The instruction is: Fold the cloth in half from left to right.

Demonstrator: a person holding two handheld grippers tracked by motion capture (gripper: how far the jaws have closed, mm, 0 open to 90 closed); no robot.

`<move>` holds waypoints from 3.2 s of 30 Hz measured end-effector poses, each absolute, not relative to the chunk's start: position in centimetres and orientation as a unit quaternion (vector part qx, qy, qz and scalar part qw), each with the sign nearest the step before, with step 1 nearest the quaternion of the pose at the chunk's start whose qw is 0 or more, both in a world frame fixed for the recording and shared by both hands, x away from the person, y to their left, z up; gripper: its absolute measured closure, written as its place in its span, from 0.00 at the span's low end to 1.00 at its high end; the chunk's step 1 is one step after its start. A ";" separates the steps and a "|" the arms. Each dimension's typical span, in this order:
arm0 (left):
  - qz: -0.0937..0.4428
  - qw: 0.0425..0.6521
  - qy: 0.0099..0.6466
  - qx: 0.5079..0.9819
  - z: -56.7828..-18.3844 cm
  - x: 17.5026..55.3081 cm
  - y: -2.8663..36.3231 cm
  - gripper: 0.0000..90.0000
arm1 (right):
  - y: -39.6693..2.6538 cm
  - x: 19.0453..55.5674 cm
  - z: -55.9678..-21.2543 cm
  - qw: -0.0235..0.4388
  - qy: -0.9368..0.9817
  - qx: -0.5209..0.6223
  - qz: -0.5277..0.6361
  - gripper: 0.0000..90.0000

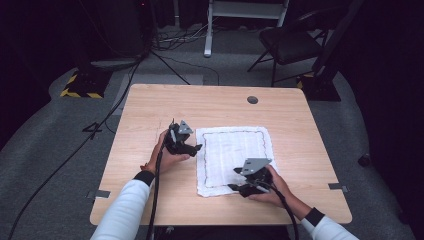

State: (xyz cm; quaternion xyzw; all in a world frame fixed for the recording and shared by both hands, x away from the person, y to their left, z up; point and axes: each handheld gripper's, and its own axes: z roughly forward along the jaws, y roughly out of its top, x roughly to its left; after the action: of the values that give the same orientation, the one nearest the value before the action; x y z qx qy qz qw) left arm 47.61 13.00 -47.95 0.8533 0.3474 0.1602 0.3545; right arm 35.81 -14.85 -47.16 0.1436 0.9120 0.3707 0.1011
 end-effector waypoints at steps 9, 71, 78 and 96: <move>0.156 0.372 0.394 0.826 -48.3 51.9 12.3 0.24 | -9.5 36.0 -48.4 0.090 0.920 0.106 0.365 0.47; 0.136 0.355 0.372 0.847 -47.4 50.4 17.3 0.97 | -5.7 35.6 -47.5 0.088 0.918 0.063 0.381 0.94; 0.135 0.361 0.374 0.843 -47.4 50.4 17.4 0.97 | -5.7 35.5 -47.2 0.092 0.914 0.064 0.389 0.94; 0.165 0.385 0.377 0.826 -44.8 50.0 17.8 0.97 | -6.3 35.5 -44.7 0.118 0.893 0.075 0.427 0.94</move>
State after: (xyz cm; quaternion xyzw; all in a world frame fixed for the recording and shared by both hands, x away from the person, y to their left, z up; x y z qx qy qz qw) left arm 50.01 17.80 -44.83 0.8259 0.3774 0.1653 0.3848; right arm 35.46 -6.28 -44.70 0.0751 0.8933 0.4271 0.1176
